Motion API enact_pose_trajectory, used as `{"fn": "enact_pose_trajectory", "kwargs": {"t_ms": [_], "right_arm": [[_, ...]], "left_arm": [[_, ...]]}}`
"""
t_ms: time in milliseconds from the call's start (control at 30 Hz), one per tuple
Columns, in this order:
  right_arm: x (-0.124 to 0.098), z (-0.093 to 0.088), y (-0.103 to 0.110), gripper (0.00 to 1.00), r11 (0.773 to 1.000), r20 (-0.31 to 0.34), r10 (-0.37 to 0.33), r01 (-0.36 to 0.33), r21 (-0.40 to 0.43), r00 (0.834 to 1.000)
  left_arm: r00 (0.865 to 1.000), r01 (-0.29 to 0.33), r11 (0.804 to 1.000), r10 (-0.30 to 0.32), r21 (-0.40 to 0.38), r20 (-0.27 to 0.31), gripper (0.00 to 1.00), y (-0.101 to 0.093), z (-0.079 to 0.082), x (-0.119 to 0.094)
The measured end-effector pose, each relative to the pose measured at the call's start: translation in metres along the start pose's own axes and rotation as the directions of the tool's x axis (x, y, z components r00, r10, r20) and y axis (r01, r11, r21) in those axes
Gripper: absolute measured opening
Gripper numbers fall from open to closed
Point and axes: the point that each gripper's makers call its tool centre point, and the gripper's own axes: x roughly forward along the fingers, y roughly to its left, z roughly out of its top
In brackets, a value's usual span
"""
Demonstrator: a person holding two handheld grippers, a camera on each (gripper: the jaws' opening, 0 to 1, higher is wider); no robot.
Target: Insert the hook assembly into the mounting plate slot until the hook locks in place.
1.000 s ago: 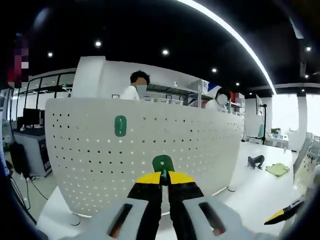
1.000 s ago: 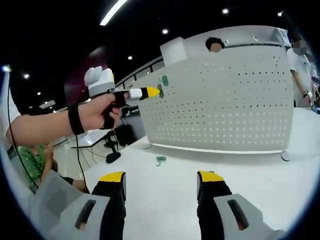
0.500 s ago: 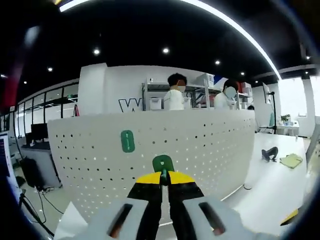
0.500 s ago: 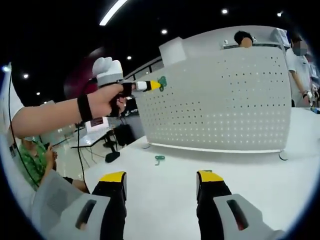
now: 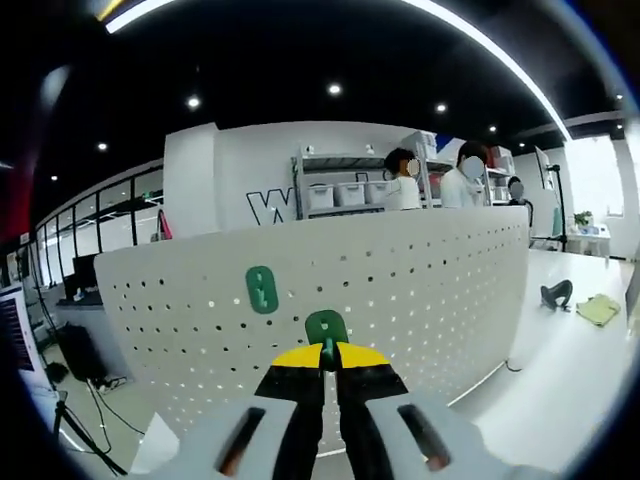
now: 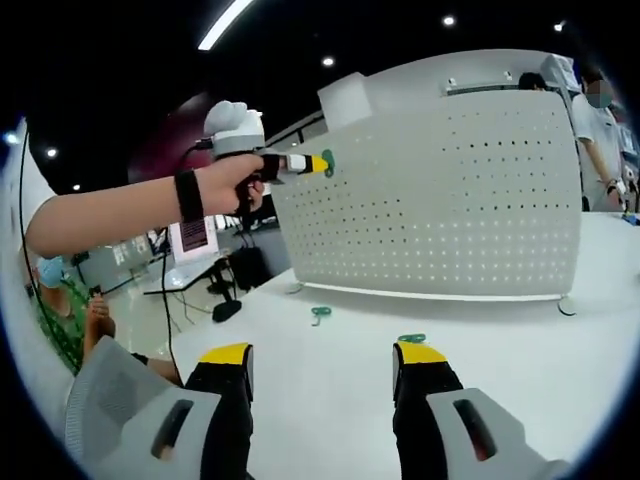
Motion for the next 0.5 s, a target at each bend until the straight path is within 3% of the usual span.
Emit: {"fn": "enact_pose_trajectory", "kwargs": {"t_ms": [500], "right_arm": [[-0.004,-0.007,0.003,0.56,1.000,-0.006,0.002,-0.002,0.018,1.000]], "left_arm": [[1.000,-0.018,0.999,0.018,0.043,-0.006,0.03,0.002,0.018,0.020]]}}
